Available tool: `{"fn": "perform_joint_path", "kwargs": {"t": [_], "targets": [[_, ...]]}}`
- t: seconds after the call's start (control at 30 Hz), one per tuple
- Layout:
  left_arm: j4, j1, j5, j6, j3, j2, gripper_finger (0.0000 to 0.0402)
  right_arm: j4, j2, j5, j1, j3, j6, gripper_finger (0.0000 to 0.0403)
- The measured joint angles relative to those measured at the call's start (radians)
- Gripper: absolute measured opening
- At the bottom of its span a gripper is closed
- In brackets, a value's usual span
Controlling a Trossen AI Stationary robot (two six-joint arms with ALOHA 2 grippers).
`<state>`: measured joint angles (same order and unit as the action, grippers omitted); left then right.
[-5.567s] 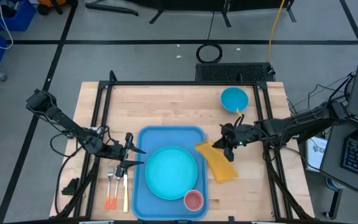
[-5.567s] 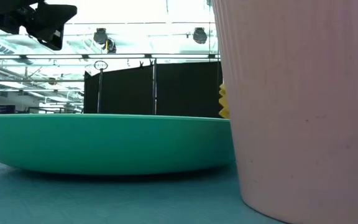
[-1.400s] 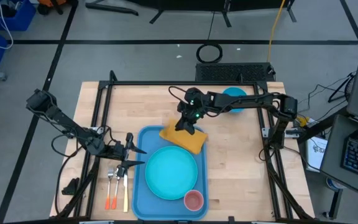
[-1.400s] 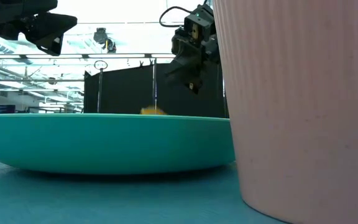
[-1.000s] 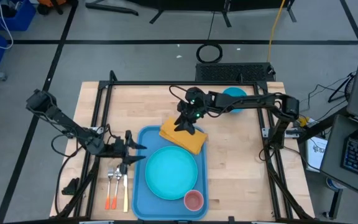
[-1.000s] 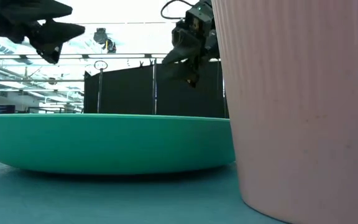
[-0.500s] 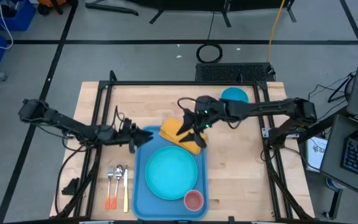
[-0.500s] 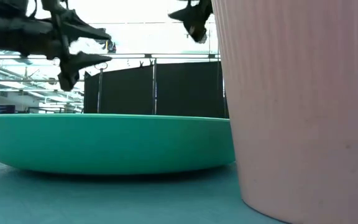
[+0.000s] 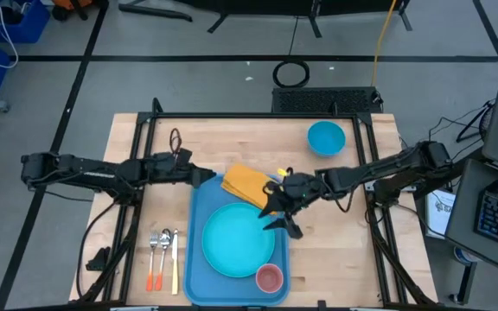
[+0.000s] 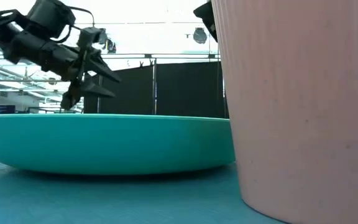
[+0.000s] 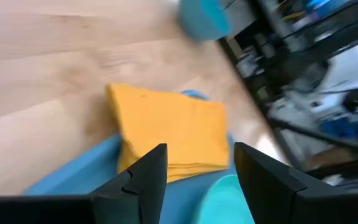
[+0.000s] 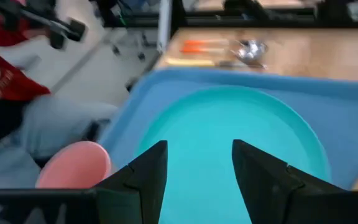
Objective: Set up tray
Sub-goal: Put the yellow napkin to the left of the blue plate on the blue serving tray
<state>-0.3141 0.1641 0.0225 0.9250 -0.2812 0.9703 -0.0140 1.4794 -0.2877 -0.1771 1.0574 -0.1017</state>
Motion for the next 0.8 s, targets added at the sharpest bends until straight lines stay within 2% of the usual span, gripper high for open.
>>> {"fn": "perform_joint_path", "kwargs": {"t": [0.1, 0.23, 0.4, 0.5, 0.6, 0.8], "targets": [[0.149, 0.024, -0.013, -0.033, -0.07, 0.0, 0.0189, -0.093, -0.006, -0.001, -0.017, -0.068, -0.022, 0.0171], [0.262, 0.056, -0.045, -0.052, -0.142, 0.022, 0.0193, -0.172, -0.019, 0.002, -0.031, -0.152, -0.05, 0.0171], [0.342, 0.11, -0.107, -0.019, -0.157, 0.097, 0.0237, -0.279, -0.049, 0.01, -0.063, -0.242, -0.05, 0.0171], [0.32, 0.15, -0.143, -0.003, -0.157, 0.154, 0.0273, -0.302, -0.075, 0.04, -0.089, -0.268, -0.036, 0.0171], [0.24, 0.191, -0.225, 0.001, -0.157, 0.219, 0.0299, -0.303, -0.106, 0.08, -0.109, -0.288, -0.021, 0.0171], [0.168, 0.24, -0.298, 0.021, -0.155, 0.357, 0.0314, -0.324, -0.14, 0.133, -0.144, -0.313, -0.012, 0.0171]]}}
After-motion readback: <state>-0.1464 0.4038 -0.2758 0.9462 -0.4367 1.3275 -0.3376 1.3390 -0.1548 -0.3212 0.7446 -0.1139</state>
